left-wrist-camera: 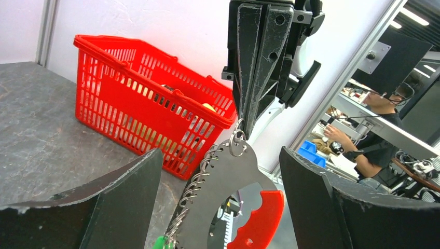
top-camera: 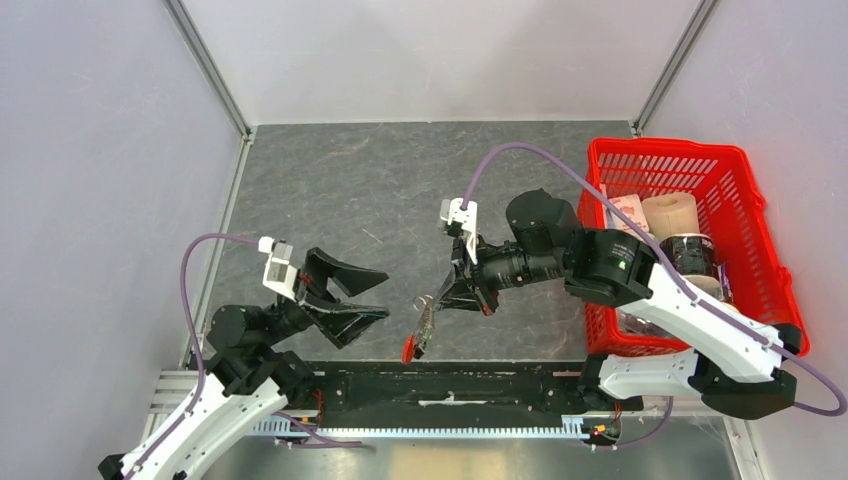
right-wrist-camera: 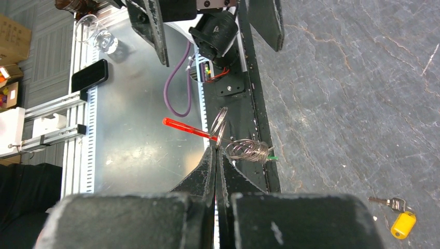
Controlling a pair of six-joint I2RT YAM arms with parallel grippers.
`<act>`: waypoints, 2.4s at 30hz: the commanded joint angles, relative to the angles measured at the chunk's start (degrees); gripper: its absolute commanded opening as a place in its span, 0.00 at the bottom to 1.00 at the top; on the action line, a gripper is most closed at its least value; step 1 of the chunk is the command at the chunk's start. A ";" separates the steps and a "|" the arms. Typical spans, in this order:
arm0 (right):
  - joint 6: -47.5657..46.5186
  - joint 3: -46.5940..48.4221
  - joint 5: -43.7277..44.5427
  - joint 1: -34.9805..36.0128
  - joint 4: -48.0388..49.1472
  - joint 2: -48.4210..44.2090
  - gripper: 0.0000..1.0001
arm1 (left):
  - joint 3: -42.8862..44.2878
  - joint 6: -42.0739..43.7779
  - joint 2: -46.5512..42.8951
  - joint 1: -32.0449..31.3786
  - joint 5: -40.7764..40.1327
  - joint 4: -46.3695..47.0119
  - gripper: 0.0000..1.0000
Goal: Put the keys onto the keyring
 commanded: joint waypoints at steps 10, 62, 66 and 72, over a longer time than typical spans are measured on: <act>0.44 4.61 -4.17 0.43 3.17 0.89 0.00 | -2.41 -6.78 4.58 0.16 4.23 14.10 0.82; 0.64 10.68 -4.94 2.45 5.71 6.30 0.00 | -4.09 -18.05 11.76 0.16 13.48 33.60 0.02; 1.17 9.99 -4.50 2.45 5.75 5.72 0.00 | -3.38 -17.49 11.35 0.16 13.92 32.56 0.02; 2.31 7.42 -2.64 2.41 5.08 3.30 0.14 | -1.40 -15.64 9.86 0.14 14.92 28.40 0.02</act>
